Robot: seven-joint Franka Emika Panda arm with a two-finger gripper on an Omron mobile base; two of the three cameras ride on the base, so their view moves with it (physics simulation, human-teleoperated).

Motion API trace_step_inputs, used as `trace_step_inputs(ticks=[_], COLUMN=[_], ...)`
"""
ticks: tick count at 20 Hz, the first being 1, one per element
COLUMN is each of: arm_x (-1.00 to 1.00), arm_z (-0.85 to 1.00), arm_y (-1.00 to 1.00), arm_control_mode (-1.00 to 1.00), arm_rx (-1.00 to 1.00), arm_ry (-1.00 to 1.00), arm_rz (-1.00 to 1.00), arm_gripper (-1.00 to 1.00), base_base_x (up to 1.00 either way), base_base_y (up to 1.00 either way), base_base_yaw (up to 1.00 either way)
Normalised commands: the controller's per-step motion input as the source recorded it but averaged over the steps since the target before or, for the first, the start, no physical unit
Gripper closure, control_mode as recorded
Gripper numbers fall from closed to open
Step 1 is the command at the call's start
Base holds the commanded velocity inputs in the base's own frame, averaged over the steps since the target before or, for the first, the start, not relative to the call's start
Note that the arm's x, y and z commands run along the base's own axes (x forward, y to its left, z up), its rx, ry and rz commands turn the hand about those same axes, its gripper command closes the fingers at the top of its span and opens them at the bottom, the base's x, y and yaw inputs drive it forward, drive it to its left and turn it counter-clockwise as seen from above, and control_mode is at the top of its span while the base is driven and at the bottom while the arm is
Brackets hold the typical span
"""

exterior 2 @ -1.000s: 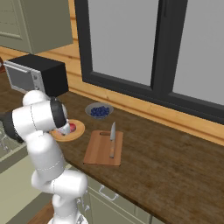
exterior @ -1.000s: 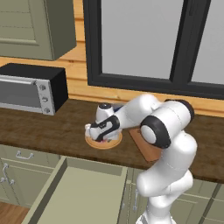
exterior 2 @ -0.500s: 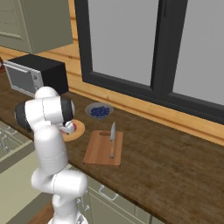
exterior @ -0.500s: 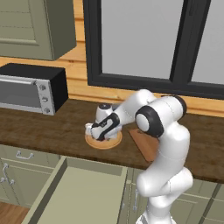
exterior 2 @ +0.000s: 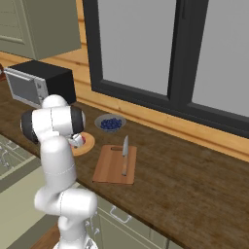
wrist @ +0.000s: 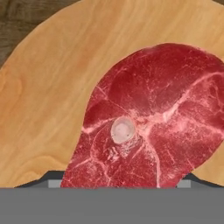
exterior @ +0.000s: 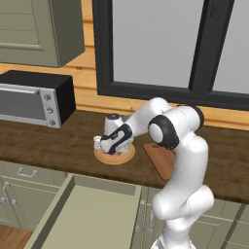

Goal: Pick up the knife from the drawer and place it on the cutting board. Then place the meat from the plate to the cutting board.

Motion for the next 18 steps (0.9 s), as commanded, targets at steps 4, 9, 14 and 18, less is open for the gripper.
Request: trace_step_inputs(ticks=[4, 9, 14, 18], arm_x=[-0.1, -0.48, -0.83, -0.55], arm_z=[0.0, 0.12, 0.55, 0.65], arm_y=[-0.04, -0.33, -0.6, -0.77], arm_control_mode=[-1.0, -1.0, -1.0, -1.0], arm_rx=[0.0, 0.0, 0.02, 0.07], arm_ry=[-0.02, -0.14, -0.22, -0.06], arm_rz=[0.0, -0.04, -0.03, 0.0], arm_gripper=[1.0, 1.0, 1.0, 1.0], base_base_x=[0.0, 0.0, 0.0, 0.0], base_base_y=[0.0, 0.0, 0.0, 0.0], base_base_yaw=[0.0, 0.0, 0.0, 0.0])
